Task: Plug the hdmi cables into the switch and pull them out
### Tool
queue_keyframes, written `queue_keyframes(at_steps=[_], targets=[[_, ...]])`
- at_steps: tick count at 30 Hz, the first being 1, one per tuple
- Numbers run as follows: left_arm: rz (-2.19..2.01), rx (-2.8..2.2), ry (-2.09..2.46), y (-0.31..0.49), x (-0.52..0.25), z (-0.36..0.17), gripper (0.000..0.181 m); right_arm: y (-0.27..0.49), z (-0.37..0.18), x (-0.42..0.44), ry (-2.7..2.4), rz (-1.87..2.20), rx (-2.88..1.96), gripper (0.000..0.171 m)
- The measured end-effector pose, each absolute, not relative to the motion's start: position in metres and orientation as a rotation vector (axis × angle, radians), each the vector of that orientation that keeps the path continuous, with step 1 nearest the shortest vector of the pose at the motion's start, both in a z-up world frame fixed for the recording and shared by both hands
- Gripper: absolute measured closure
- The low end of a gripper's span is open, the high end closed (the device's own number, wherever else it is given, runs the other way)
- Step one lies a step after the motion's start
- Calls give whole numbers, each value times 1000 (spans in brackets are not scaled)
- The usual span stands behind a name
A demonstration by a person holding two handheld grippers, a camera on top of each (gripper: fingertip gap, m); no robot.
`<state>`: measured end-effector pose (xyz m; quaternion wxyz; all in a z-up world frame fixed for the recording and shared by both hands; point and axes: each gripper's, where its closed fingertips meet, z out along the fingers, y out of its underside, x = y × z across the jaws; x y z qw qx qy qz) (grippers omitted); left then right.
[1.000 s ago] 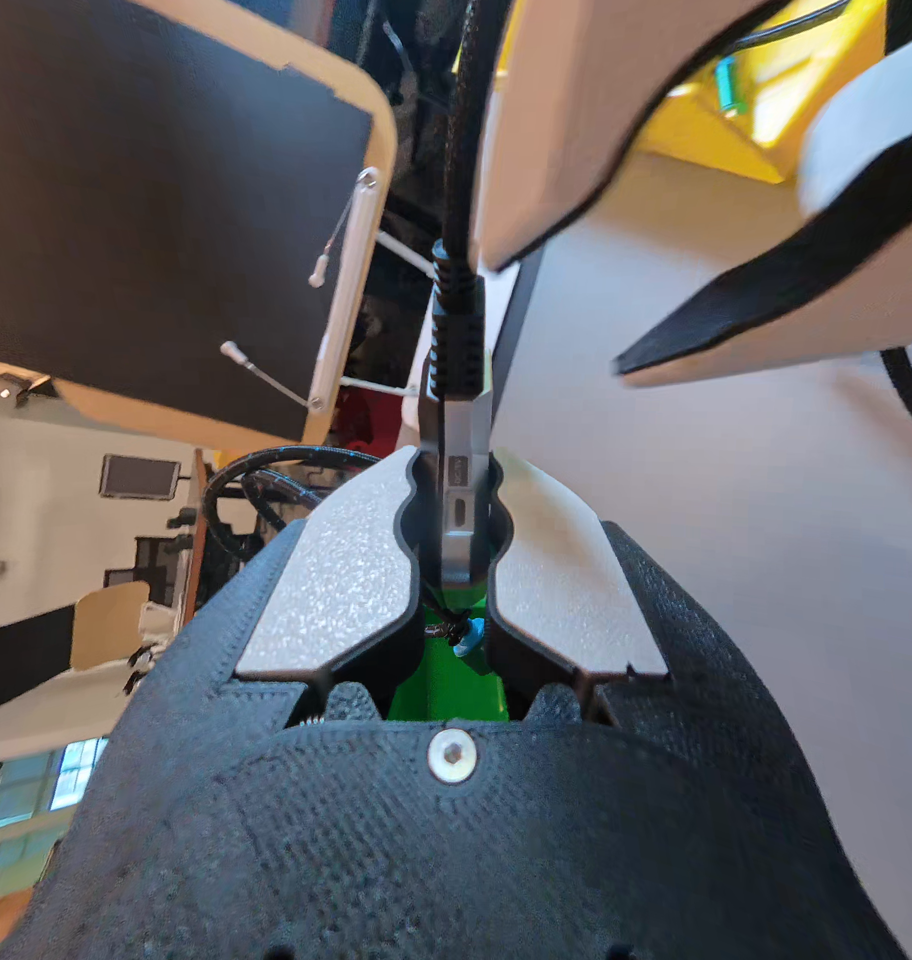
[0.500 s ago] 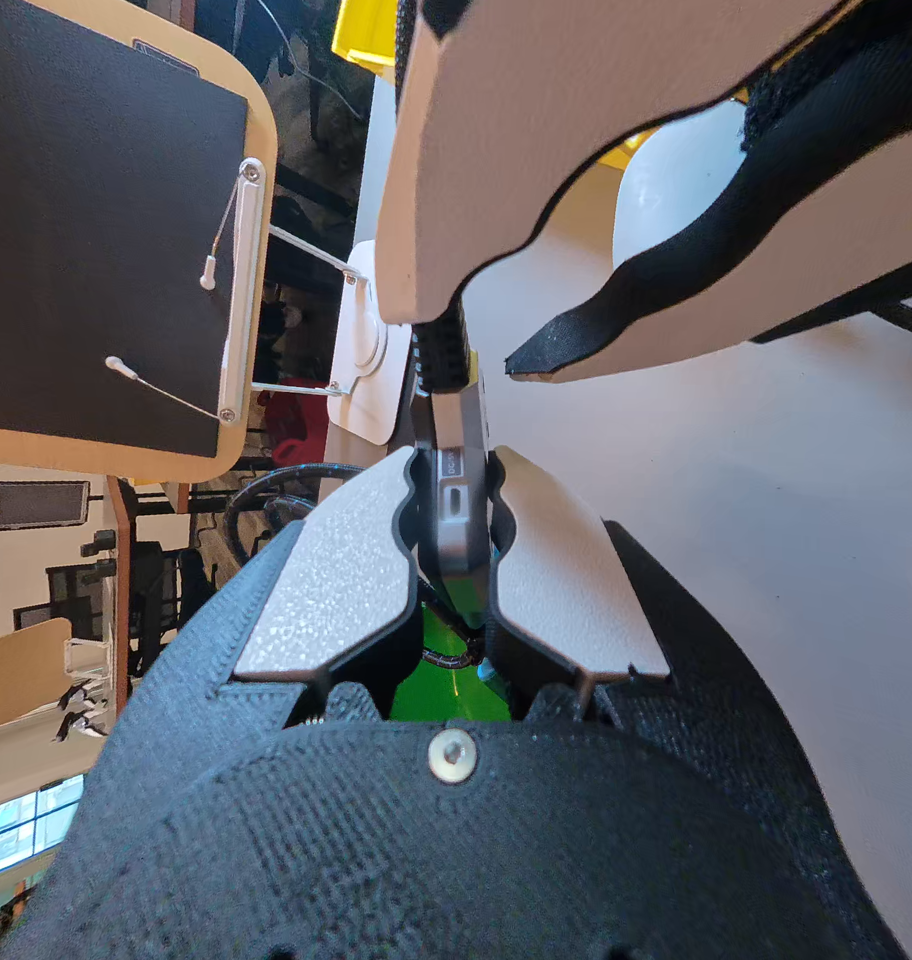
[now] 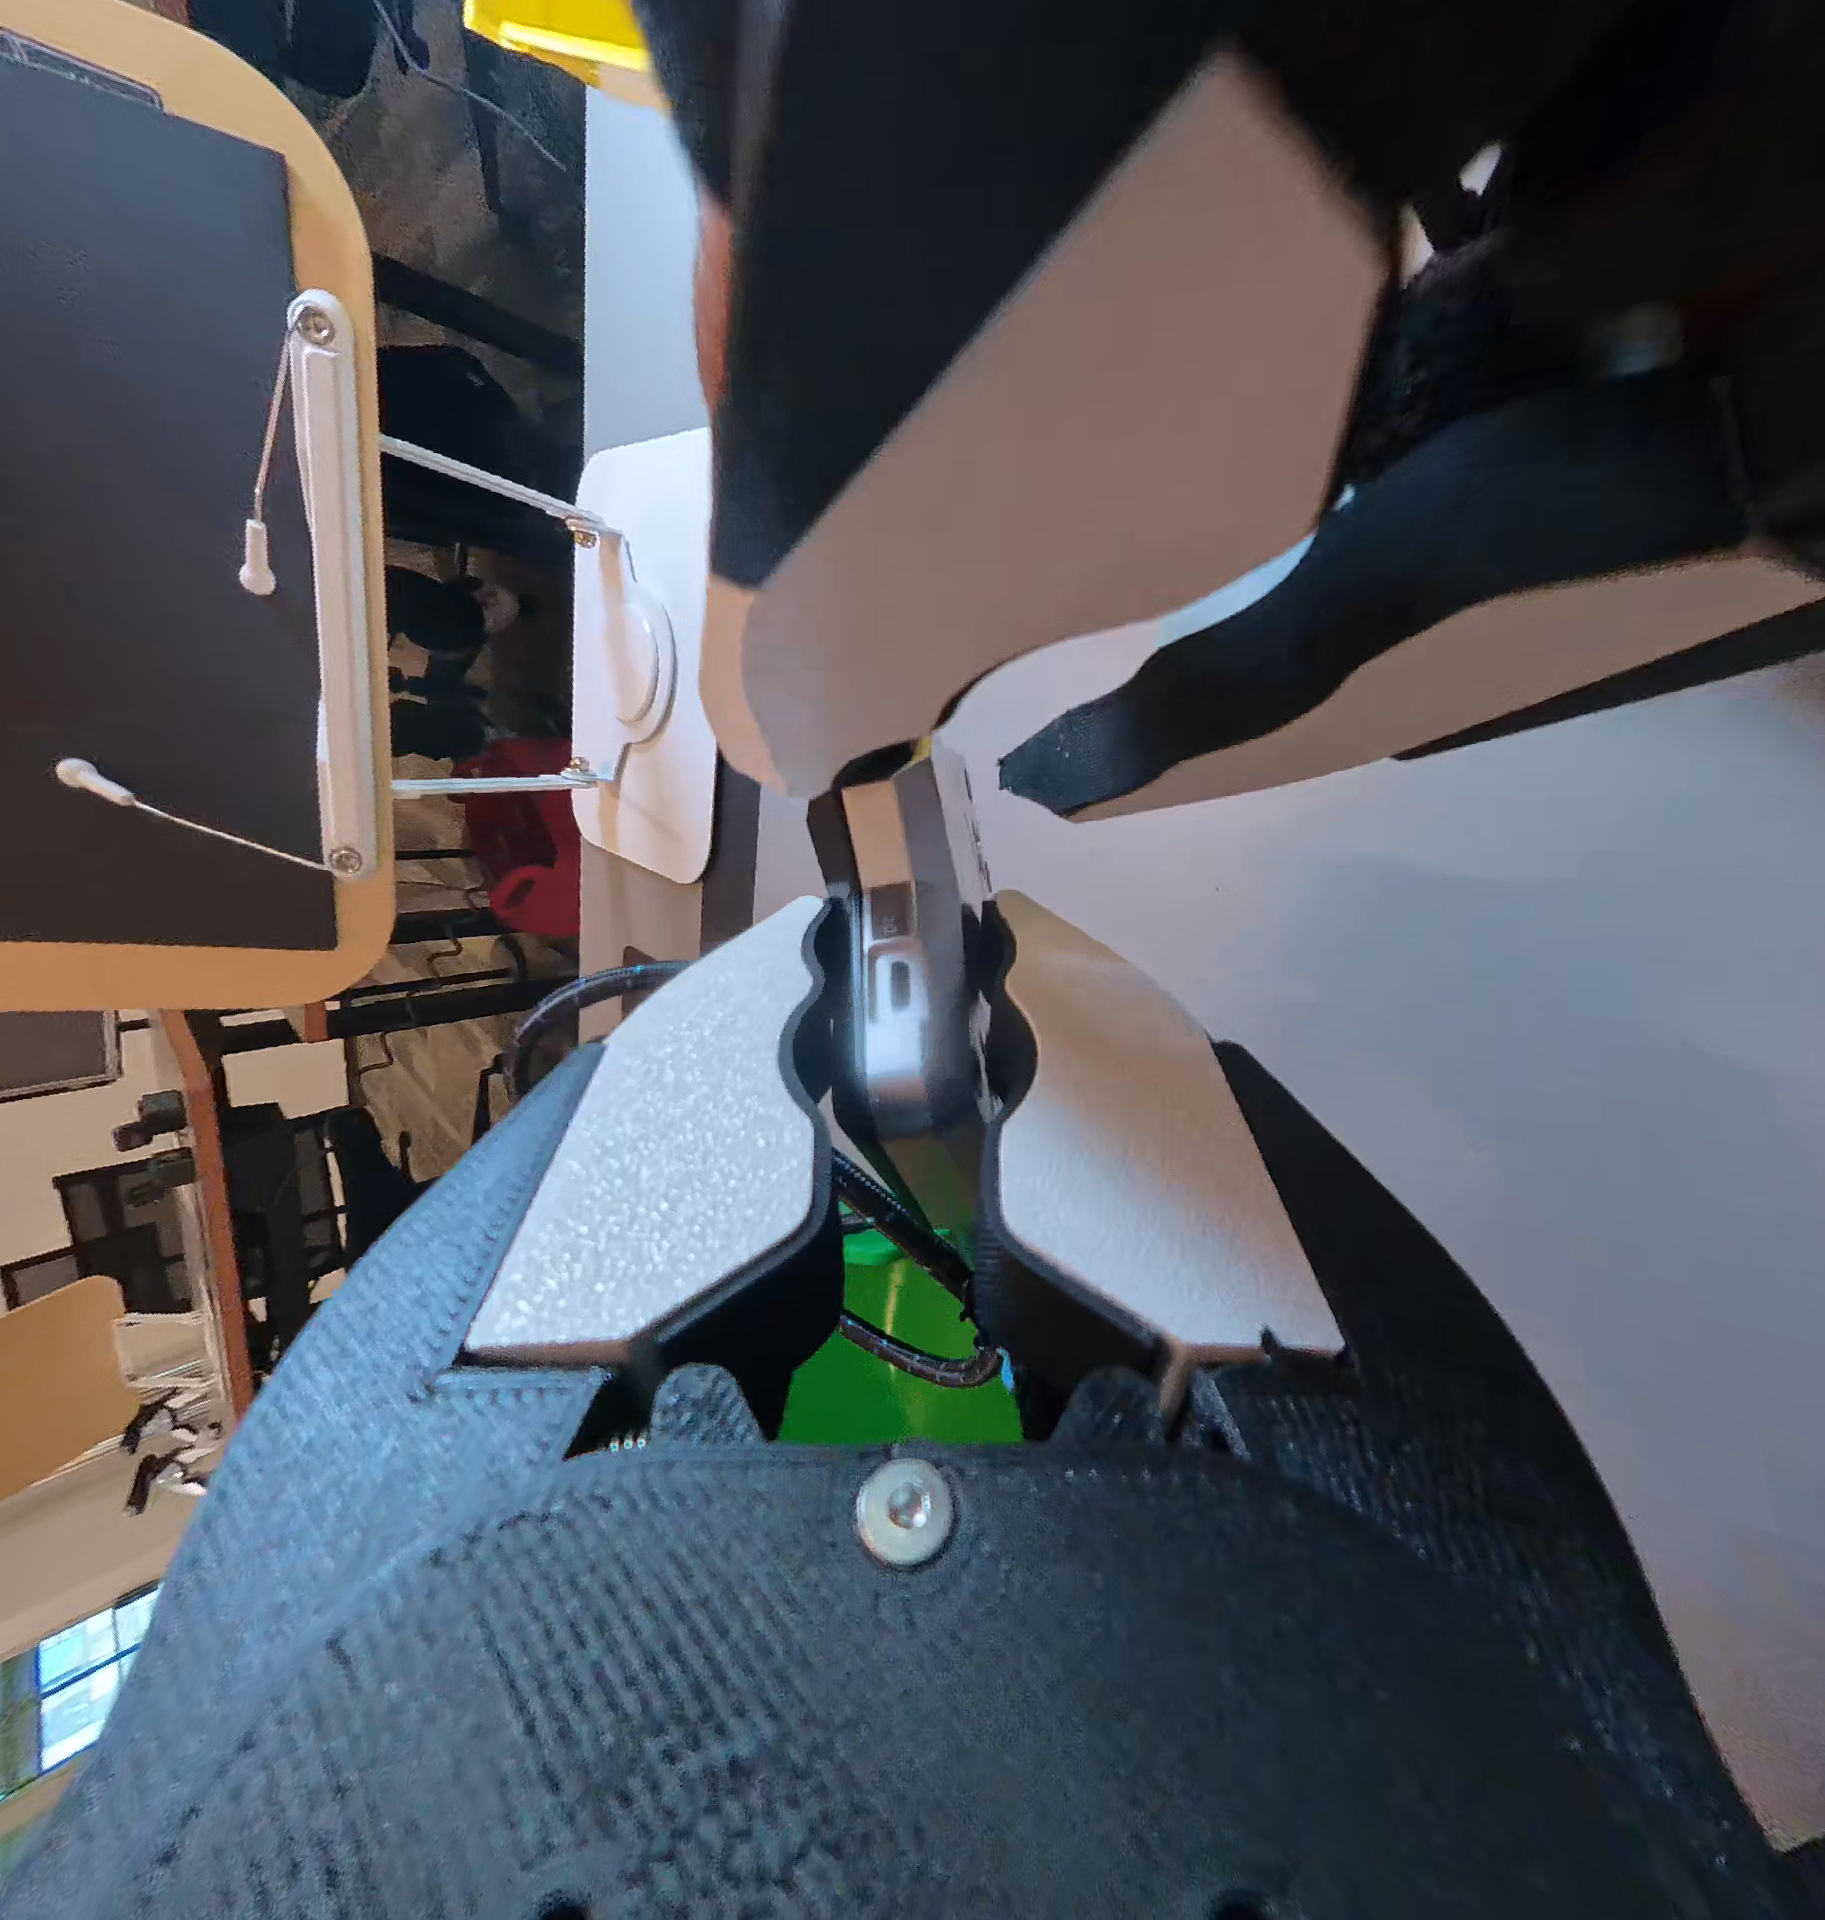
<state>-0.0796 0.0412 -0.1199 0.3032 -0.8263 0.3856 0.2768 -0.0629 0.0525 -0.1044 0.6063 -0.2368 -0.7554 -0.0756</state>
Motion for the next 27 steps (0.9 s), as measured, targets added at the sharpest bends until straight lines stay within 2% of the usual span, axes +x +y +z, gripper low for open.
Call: queue_keyframes(at_steps=[7,11,13,17,18,22,27], targets=[[712,-2181,1133,41,-59,-131,150,67,-122,-58,-1820,-281,-570,136],[597,-2166,1211,39,-47,-141,152,68,-145,-51,-1957,-347,-493,143],[547,-2134,1245,38,-37,-141,155,65,-159,-47,-2046,-266,-509,143],[476,-1944,1190,40,-21,-105,181,53,-191,-39,-2228,47,-566,145],[499,-1941,1207,36,-26,-103,181,52,-197,-39,-2254,144,-621,145],[387,-1918,1059,26,-49,-78,164,55,-196,-33,-2271,430,-750,145],[175,-1674,814,5,-69,-6,146,74,-147,-26,-2067,774,-876,146]])
